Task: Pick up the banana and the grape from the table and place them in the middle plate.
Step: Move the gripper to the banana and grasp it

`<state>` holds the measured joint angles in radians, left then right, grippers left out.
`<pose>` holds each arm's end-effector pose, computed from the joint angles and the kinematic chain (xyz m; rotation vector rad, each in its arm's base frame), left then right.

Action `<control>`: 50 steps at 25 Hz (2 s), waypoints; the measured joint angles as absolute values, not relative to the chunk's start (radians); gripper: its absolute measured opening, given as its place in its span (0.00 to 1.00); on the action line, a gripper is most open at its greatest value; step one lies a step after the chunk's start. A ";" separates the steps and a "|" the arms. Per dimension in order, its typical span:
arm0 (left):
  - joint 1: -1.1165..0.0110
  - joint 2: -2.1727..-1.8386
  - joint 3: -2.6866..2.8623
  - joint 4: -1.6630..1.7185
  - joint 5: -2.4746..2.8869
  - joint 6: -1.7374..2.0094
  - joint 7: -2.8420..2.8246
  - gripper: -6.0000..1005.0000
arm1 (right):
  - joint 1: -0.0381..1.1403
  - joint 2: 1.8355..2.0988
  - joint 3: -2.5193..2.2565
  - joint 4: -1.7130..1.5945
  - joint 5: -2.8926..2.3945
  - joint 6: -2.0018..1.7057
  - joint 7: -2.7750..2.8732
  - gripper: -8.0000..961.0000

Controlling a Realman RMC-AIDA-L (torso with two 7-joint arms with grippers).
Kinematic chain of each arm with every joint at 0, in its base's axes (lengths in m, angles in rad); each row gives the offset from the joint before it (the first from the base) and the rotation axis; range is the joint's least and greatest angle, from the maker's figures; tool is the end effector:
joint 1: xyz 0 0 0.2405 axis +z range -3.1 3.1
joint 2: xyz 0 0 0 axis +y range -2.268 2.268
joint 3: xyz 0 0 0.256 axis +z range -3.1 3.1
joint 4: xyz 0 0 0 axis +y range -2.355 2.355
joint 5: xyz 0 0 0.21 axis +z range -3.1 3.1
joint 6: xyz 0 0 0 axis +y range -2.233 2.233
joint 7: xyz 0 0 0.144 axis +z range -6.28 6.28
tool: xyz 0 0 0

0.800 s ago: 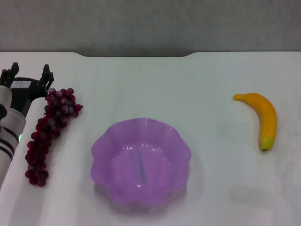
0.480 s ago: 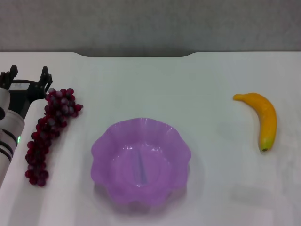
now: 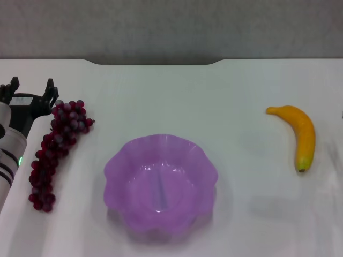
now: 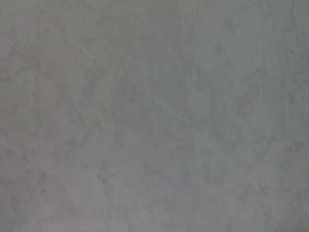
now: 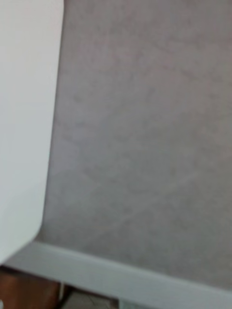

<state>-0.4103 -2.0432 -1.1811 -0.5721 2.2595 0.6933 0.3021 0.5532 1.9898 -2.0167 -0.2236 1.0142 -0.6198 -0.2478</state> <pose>-0.3025 0.3858 -0.0011 -1.5232 -0.5967 -0.4758 0.3734 0.3892 0.0235 -1.4952 0.7029 0.1922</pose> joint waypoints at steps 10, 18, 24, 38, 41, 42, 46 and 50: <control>-0.407 -2.042 -1.181 -0.571 2.260 0.693 0.302 0.80 | 0.571 1.962 -2.014 -0.338 0.944 -0.357 -0.246 0.77; -0.406 -2.044 -1.181 -0.571 2.261 0.684 0.302 0.80 | 0.570 1.972 -2.018 -0.363 0.882 -0.258 -0.248 0.77; -0.406 -2.045 -1.180 -0.571 2.261 0.682 0.302 0.80 | 0.553 1.981 -2.021 -0.356 0.881 -0.251 -0.253 0.77; -0.394 -2.045 -1.169 -0.571 2.260 0.679 0.289 0.80 | 0.543 1.990 -2.033 -0.347 0.855 -0.255 -0.255 0.77; -0.393 -2.045 -1.169 -0.571 2.260 0.678 0.287 0.80 | 0.555 1.987 -2.032 -0.349 0.854 -0.250 -0.255 0.77; -0.392 -2.045 -1.169 -0.571 2.260 0.678 0.287 0.80 | 0.559 1.986 -2.032 -0.349 0.854 -0.250 -0.255 0.77; -0.388 -2.045 -1.169 -0.571 2.260 0.678 0.287 0.80 | 0.572 1.986 -2.032 -0.353 0.845 -0.250 -0.256 0.77; -0.384 -2.045 -1.169 -0.571 2.260 0.678 0.287 0.80 | 0.579 1.986 -2.025 -0.370 0.830 -0.252 -0.256 0.77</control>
<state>-0.3844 -2.0445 -1.1688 -0.5707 2.2595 0.6779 0.2868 0.5792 1.9865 -2.0249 -0.3705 0.8300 -0.2518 -0.2558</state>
